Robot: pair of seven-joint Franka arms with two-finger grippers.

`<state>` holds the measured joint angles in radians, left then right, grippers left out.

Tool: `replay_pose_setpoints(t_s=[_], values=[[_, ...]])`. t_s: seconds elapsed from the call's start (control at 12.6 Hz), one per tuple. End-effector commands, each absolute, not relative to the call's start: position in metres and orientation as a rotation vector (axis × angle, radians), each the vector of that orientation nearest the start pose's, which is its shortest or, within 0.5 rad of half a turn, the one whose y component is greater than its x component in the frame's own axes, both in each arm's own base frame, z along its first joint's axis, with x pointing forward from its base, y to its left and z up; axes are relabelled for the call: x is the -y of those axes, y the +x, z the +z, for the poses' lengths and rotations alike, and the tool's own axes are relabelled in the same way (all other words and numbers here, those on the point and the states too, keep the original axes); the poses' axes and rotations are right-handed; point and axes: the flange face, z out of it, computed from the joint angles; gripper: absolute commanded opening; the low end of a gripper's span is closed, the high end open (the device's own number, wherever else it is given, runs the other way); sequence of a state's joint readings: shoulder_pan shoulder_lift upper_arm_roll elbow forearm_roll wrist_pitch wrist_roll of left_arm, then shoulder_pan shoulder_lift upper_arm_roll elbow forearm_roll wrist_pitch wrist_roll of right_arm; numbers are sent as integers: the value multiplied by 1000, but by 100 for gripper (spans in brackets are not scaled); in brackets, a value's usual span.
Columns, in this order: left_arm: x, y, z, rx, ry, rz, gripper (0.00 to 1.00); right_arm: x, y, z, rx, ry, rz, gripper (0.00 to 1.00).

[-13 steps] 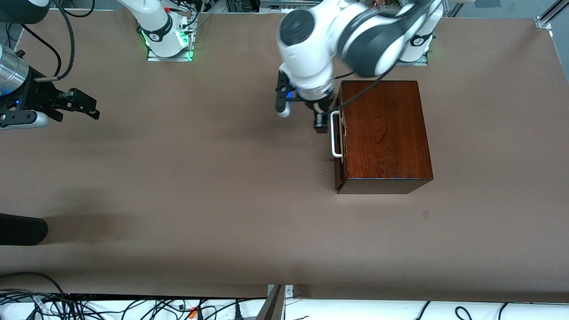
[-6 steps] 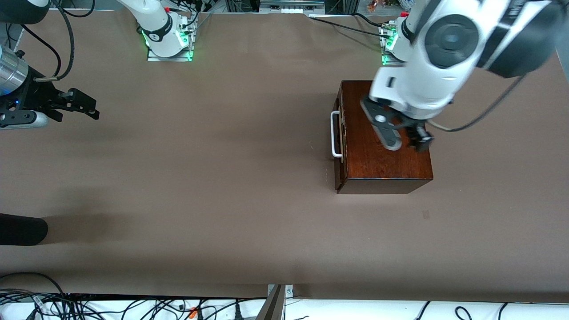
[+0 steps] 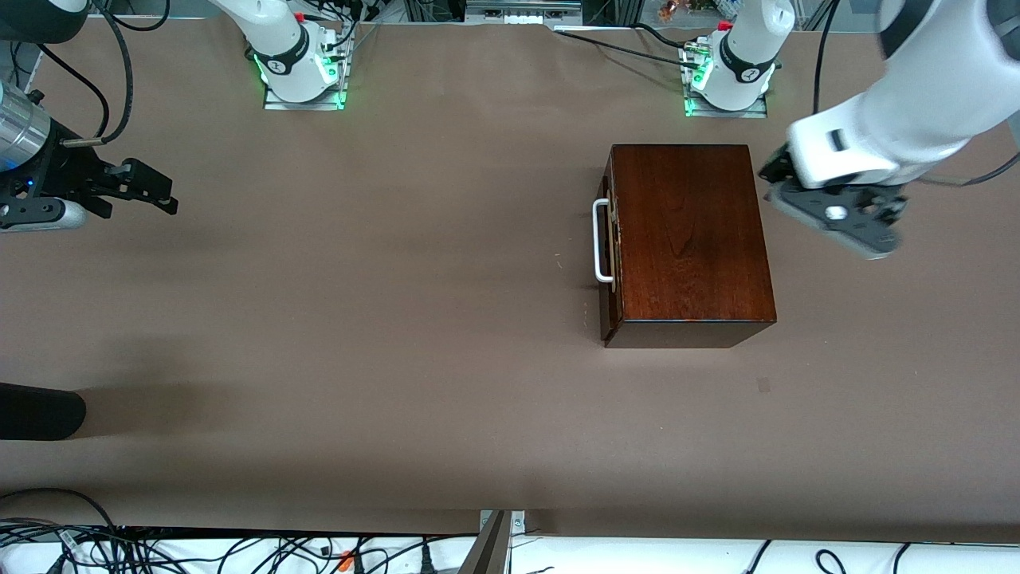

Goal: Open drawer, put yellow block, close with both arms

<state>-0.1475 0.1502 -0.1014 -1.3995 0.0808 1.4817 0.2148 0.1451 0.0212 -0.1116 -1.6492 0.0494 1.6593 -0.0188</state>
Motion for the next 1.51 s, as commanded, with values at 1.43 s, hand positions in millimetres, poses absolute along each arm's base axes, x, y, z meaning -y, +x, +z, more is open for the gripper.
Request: replay_pose_setpoints(t_s=[1.43], values=[[24, 552, 626, -60, -3124, -39, 100, -23, 567, 586, 55, -3095, 22, 100]])
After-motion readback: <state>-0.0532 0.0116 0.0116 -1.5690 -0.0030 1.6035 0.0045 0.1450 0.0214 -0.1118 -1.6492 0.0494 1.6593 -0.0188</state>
